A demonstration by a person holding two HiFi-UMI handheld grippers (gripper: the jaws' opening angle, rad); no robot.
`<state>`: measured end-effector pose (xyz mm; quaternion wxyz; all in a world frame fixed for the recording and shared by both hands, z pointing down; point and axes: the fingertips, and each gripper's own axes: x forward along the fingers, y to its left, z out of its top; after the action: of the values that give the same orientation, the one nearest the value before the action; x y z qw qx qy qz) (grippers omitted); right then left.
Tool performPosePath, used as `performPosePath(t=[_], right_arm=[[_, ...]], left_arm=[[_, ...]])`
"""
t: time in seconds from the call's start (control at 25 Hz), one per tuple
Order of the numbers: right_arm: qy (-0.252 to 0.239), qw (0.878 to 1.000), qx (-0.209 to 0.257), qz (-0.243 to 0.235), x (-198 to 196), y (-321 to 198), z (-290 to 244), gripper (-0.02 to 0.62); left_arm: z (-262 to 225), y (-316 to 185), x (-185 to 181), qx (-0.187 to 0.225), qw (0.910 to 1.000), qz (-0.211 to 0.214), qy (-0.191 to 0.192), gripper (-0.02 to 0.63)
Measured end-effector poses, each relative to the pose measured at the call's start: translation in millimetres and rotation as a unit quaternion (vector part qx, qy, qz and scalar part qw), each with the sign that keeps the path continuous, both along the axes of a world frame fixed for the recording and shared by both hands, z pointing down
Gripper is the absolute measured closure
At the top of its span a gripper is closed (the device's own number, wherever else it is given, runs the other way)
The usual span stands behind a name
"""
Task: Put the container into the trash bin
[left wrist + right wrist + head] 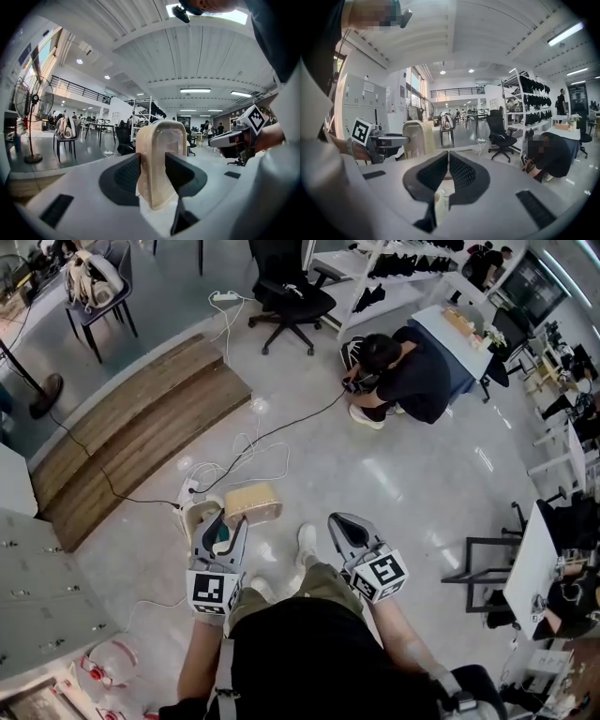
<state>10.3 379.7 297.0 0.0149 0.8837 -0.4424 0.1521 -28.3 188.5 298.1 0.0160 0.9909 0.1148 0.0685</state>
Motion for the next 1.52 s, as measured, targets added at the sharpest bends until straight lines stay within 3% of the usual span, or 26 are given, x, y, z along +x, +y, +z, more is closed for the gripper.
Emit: performPosePath(t=[0.4, 0.84, 1.16, 1.52], right_arm=[[-0.021, 0.999, 0.012, -0.039, 133, 2, 9, 0.572], [-0.029, 0.988, 0.017, -0.149, 260, -12, 8, 0.572], [-0.045, 0.98, 0.027, -0.194, 315, -32, 15, 0.572], [-0.056, 0.965, 0.014, -0.256, 317, -115, 27, 0.572]], left_arm=[[-3, 3, 105, 0.013, 0.9989, -0.042, -0.012, 0.437], [-14, 5, 201, 0.019, 0.9885, -0.148, -0.024, 0.438], [-4, 10, 226, 0.02, 0.9784, -0.2, -0.049, 0.439], [7, -56, 208, 0.016, 0.9612, -0.268, -0.062, 0.439]])
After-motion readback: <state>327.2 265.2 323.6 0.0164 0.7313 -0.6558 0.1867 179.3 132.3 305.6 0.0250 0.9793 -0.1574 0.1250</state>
